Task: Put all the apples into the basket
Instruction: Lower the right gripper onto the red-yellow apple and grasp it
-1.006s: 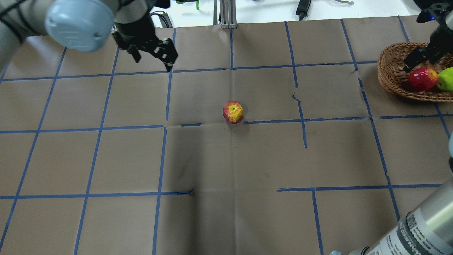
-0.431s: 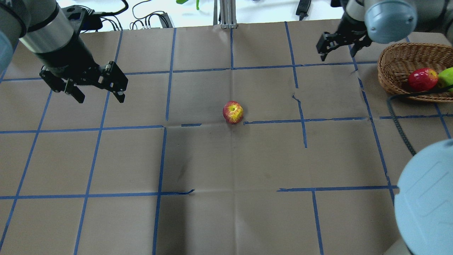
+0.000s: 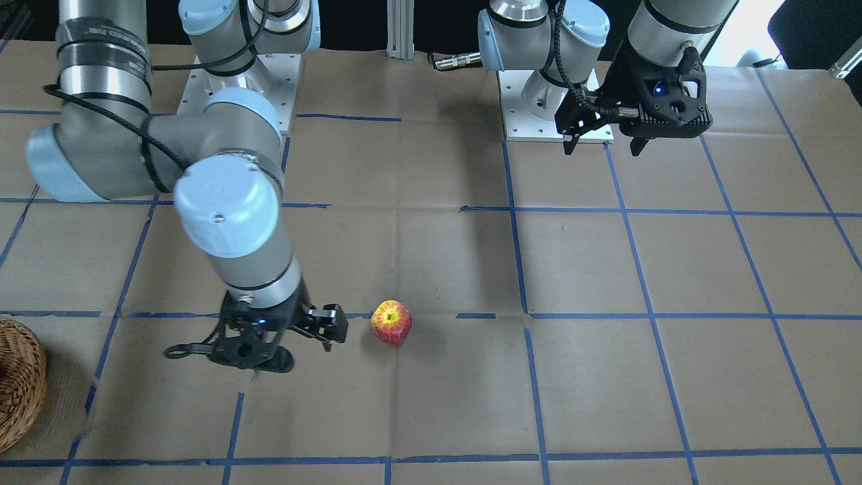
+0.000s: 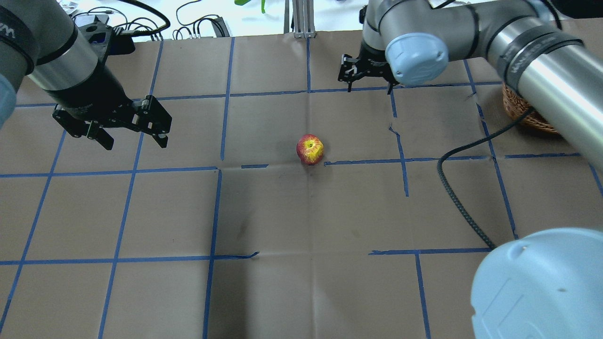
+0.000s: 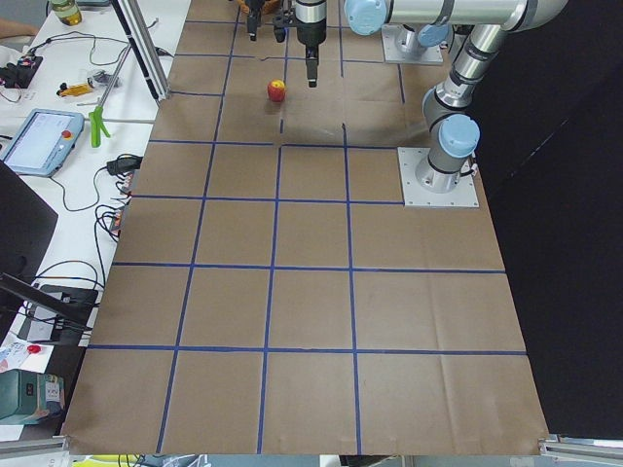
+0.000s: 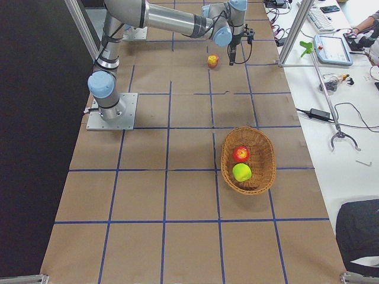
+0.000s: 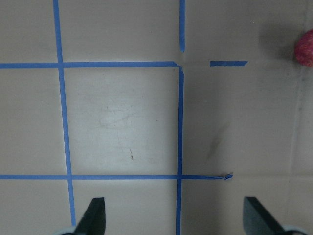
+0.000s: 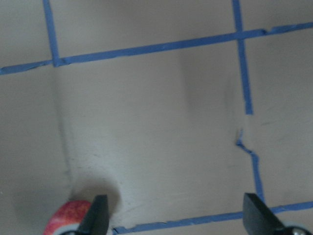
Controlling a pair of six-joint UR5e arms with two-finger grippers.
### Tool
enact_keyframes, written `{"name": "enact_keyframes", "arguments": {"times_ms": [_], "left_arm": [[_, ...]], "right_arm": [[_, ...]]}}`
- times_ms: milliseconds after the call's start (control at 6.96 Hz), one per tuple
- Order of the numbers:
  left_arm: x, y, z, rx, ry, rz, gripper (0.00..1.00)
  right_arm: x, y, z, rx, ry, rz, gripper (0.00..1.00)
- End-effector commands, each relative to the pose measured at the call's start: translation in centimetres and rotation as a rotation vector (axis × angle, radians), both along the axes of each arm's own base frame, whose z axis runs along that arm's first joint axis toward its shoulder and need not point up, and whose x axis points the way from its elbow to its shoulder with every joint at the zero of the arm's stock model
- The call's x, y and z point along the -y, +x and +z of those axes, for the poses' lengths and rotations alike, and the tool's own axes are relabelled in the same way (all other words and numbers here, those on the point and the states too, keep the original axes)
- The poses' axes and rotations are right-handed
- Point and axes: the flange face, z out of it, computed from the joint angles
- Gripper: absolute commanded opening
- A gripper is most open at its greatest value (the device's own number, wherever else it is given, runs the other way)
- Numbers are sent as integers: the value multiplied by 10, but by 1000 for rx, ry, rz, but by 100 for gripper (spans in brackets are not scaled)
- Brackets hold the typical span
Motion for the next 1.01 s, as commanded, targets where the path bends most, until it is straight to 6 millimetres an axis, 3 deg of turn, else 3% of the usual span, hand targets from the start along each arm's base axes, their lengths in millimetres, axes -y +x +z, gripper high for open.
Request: {"name": "enact_keyframes", "arguments": {"times_ms": [0,144,431,862], "left_arm": [[24,1,13,0,-21,-2,98],[29,-2,18,-18,-20,-4,98],[26,-13,16,-21,-6,-24,98],[26,-15,16,-16,-3,-31,98]], "right_arm": [[-20,75,-37,9,21,-67,96],[-22,79,-47,4,35,-70,96],[-36,110,-82,-14,83,-46,96],[-51,107,-113,-30,111,-25,95]]}}
